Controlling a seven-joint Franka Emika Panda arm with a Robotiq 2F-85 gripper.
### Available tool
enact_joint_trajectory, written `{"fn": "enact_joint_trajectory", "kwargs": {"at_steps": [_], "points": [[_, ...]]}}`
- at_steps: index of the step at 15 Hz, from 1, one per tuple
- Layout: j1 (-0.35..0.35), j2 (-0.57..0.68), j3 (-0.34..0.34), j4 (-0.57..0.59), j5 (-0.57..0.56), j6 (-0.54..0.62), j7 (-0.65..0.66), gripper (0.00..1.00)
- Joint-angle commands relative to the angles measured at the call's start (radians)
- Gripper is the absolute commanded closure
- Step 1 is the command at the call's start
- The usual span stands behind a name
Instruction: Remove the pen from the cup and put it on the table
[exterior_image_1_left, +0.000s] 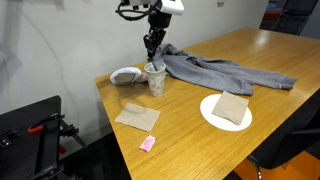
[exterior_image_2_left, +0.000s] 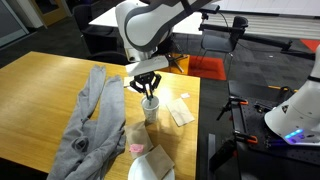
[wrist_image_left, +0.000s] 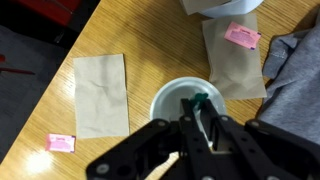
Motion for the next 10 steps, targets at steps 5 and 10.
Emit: {"fn": "enact_joint_trajectory", "kwargs": {"at_steps": [5, 10], "points": [[0.001, -0.161, 0.004, -0.080, -0.001, -0.046, -0.030, 0.96], [0.006, -0.266, 0.013, -0.134, -0.006, -0.080, -0.082, 0.96]]}}
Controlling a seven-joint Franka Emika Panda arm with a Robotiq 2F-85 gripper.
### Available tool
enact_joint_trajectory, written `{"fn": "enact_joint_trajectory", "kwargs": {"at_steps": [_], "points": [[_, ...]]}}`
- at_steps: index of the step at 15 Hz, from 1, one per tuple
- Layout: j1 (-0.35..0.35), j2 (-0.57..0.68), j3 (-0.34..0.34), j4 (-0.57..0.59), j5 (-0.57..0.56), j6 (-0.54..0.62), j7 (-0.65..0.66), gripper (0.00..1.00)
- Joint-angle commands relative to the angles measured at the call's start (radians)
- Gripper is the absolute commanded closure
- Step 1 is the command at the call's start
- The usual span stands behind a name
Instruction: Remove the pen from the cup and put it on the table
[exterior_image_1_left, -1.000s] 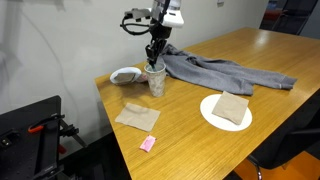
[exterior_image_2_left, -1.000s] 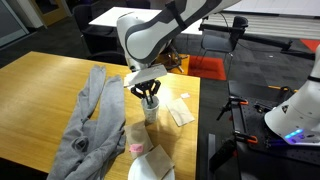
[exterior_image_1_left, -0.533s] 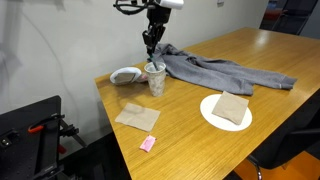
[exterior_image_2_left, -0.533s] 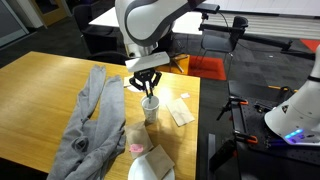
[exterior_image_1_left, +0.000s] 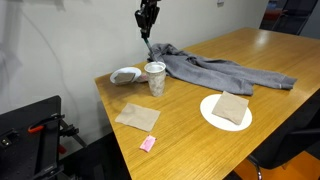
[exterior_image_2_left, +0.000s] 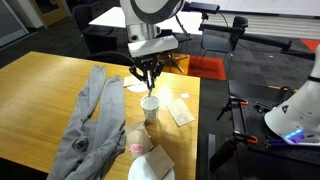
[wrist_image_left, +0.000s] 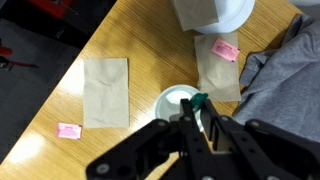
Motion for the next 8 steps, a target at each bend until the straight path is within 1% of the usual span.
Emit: {"fn": "enact_joint_trajectory", "kwargs": {"at_steps": [1, 5, 8], "points": [[0.003, -0.115, 0.010, -0.080, -0.008, -0.048, -0.044, 0.96], [0.008, -0.200, 0.012, -0.147, -0.022, -0.073, -0.036, 0.96], [-0.001, -0.246, 0.010, -0.194, -0.015, -0.066, -0.040, 0.96]]}}
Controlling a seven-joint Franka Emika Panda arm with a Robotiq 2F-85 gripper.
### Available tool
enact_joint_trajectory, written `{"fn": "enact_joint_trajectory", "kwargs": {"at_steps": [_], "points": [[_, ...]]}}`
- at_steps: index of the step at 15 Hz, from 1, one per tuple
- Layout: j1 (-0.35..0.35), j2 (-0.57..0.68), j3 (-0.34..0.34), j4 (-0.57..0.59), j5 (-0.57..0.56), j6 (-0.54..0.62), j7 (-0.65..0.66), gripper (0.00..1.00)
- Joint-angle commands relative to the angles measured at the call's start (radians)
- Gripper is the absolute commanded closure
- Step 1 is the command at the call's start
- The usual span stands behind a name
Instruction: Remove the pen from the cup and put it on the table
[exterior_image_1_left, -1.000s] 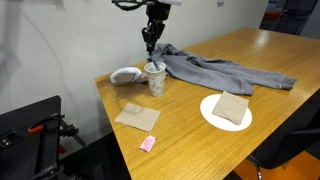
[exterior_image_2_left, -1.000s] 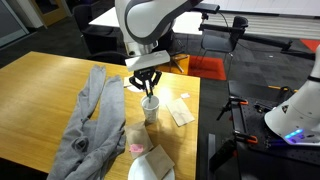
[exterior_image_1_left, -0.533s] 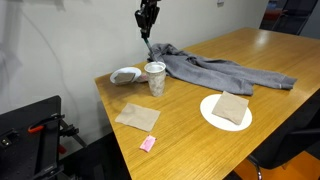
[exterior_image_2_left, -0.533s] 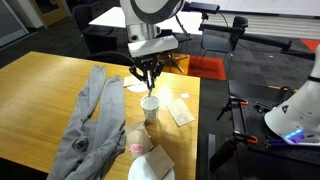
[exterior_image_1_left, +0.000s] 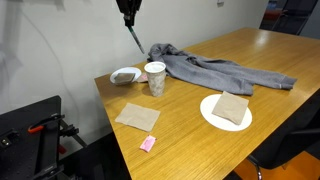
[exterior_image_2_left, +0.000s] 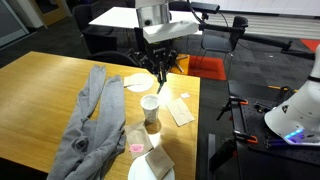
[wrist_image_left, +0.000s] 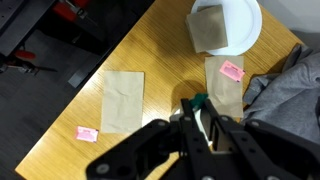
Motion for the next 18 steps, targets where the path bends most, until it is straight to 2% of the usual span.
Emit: {"fn": "enact_joint_trajectory", "kwargs": {"at_steps": [1, 6, 14, 18], "points": [[-0.014, -0.083, -0.001, -0.083, -0.001, -0.004, -0.007, 0.96], [-0.043, -0.105, -0.018, -0.118, 0.011, 0.006, 0.016, 0.96], [-0.082, -0.097, -0.051, -0.140, -0.005, 0.045, 0.129, 0.96], [-0.089, -0.096, -0.053, -0.179, -0.052, 0.130, 0.056, 0.96]]}}
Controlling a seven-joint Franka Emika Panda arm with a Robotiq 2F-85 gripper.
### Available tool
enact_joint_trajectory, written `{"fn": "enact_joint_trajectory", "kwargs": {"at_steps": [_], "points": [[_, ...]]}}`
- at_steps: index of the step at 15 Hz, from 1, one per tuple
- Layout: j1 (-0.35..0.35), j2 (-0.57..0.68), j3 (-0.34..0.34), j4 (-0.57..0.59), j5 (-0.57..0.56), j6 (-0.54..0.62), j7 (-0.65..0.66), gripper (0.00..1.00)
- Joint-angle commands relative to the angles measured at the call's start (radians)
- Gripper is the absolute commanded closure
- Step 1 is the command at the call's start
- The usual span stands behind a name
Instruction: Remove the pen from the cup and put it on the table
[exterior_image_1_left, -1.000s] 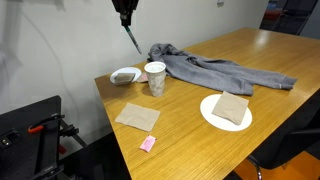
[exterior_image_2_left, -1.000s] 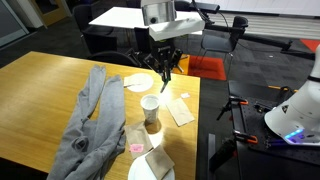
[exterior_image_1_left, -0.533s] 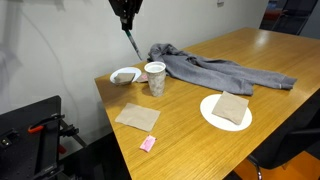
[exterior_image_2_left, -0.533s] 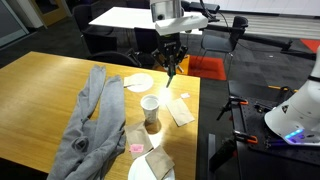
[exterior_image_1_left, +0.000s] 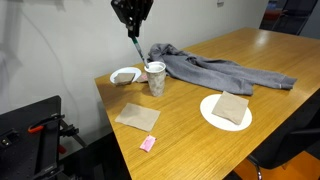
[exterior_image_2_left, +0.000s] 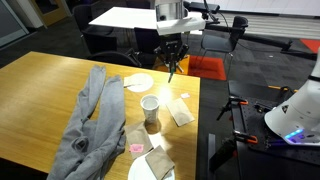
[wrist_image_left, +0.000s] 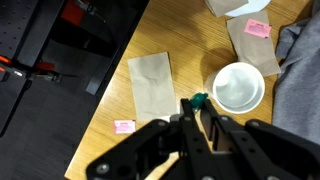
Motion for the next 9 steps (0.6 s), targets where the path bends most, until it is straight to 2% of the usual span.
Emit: {"fn": "enact_joint_trajectory", "kwargs": {"at_steps": [1, 6, 9], "points": [[-0.001, -0.024, 0.000, -0.060, -0.062, 0.094, -0.039, 0.96], [-0.006, -0.026, -0.002, -0.132, -0.162, 0.234, -0.204, 0.96], [-0.012, -0.019, -0.002, -0.154, -0.189, 0.272, -0.338, 0.96]]}}
